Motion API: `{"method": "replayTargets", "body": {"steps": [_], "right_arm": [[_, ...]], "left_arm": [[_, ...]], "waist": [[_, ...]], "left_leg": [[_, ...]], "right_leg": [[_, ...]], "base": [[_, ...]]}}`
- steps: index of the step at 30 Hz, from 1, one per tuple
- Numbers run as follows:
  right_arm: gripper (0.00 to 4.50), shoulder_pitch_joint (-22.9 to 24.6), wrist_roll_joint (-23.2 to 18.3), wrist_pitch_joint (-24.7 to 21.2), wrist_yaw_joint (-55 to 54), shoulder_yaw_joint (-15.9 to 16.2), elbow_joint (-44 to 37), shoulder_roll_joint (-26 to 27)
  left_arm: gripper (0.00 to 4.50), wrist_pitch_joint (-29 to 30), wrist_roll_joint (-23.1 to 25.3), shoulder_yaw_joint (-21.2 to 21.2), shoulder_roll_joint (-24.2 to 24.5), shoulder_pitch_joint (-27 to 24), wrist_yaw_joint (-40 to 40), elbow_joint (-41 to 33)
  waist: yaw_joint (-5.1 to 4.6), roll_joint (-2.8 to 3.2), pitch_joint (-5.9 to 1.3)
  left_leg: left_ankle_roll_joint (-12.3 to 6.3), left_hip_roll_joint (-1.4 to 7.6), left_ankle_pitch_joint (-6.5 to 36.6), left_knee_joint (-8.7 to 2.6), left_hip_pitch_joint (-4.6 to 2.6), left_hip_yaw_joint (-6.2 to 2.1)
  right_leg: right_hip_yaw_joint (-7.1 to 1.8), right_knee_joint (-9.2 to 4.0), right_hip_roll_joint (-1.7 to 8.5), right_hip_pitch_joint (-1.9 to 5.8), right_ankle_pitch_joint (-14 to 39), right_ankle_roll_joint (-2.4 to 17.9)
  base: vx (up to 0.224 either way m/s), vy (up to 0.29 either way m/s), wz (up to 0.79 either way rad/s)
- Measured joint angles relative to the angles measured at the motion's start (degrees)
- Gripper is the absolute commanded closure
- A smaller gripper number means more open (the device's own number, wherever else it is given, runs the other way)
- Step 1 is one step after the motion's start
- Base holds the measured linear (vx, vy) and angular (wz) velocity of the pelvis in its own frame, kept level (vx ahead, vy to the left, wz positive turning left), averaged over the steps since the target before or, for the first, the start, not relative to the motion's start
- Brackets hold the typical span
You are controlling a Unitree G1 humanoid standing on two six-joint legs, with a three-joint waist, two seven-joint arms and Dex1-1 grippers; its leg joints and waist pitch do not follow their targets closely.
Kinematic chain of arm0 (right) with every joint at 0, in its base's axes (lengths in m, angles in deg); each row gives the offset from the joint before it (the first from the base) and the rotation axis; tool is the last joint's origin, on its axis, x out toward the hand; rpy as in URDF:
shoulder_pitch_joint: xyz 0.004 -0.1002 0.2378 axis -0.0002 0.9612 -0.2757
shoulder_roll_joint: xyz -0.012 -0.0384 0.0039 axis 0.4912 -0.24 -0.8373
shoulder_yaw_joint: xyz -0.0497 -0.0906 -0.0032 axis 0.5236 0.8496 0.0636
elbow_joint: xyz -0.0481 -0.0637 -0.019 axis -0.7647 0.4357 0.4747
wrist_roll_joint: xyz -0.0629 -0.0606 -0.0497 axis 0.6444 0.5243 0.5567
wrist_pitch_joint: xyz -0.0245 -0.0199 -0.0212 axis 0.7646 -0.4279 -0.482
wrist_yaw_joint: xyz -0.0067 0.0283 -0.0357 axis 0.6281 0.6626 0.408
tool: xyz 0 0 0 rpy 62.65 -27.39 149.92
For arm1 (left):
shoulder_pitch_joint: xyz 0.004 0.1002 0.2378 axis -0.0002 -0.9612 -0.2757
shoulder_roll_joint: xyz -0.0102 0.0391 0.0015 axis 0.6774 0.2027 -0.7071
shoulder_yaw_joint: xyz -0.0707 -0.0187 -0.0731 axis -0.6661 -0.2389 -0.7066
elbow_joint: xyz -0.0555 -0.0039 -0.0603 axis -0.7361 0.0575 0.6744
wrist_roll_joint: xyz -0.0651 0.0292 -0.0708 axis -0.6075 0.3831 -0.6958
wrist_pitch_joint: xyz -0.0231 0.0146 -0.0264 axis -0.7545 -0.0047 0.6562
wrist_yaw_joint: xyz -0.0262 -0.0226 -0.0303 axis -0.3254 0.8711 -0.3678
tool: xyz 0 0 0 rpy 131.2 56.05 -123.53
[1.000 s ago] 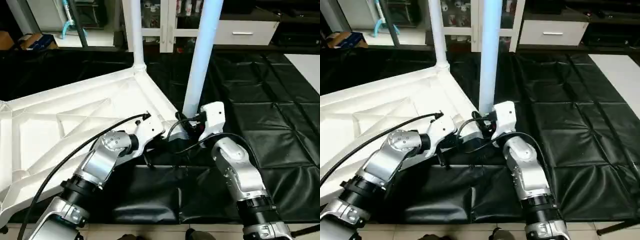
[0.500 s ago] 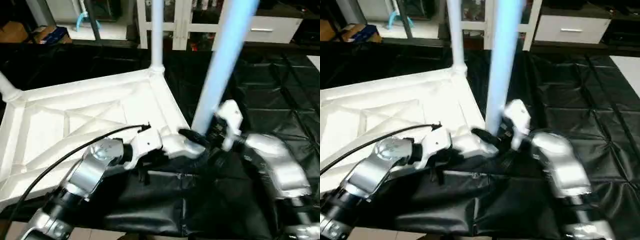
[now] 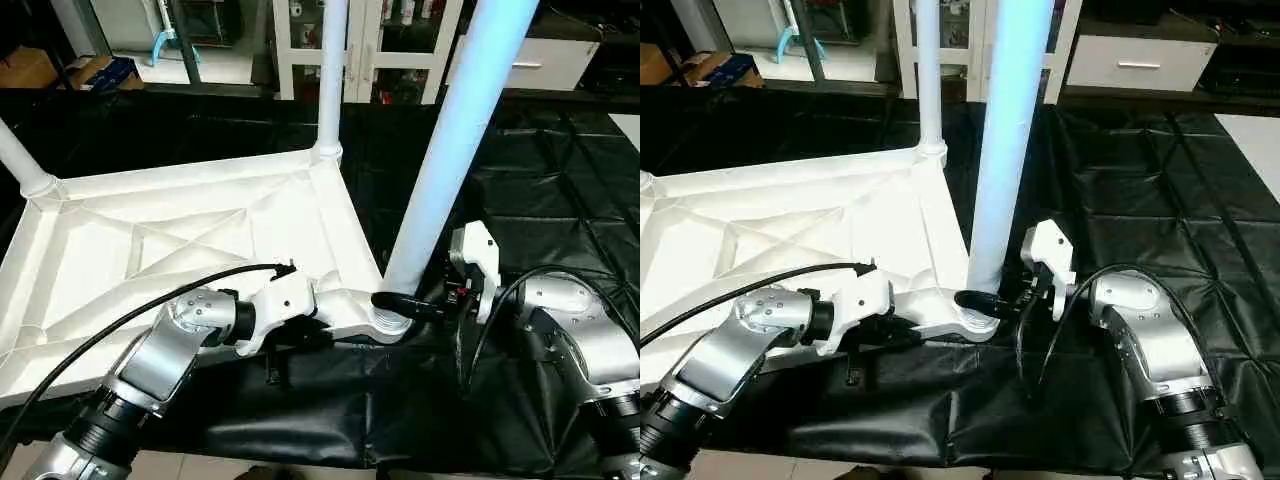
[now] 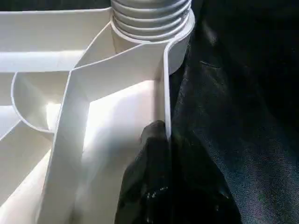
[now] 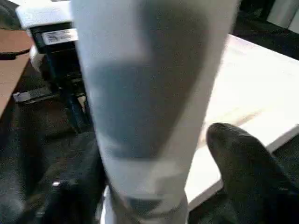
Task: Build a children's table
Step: Rotate leg to tighten
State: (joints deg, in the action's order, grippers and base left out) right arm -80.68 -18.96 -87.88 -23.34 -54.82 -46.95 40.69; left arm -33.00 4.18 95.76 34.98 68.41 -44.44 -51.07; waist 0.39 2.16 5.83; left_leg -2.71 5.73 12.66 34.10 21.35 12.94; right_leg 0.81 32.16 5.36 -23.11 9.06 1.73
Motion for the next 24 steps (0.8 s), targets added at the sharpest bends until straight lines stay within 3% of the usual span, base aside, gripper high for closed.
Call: {"method": "replayTargets", "body": {"steps": [14,24], "right_arm": [[2.52,0.45,0.57,1.02,3.69,0.76,1.71,-1.75],[2.62,0.63,0.63,0.96,2.21,0.67,2.14,-0.37]], "left_arm": [[4.50,0.73,-0.48,0.02,0.27,0.00,-0.02,-0.36],[4.50,1.03,-0.60,-0.02,0.49,-0.18,0.01,-0.35]], "waist": [[0.00,0.00,0.00],[-0.12,-0.02,-0.01]], "left_leg": [[-0.22,0.02,-0.12,0.01,0.01,0.00],[-0.22,0.04,-0.13,0.06,-0.02,0.00]], "right_leg": [[0.03,0.00,0.00,0.01,0.00,0.00],[0.04,0.02,0.00,0.03,-0.01,0.01]], "base": [[0.000,0.000,0.00],[0.000,0.000,0.00]]}}
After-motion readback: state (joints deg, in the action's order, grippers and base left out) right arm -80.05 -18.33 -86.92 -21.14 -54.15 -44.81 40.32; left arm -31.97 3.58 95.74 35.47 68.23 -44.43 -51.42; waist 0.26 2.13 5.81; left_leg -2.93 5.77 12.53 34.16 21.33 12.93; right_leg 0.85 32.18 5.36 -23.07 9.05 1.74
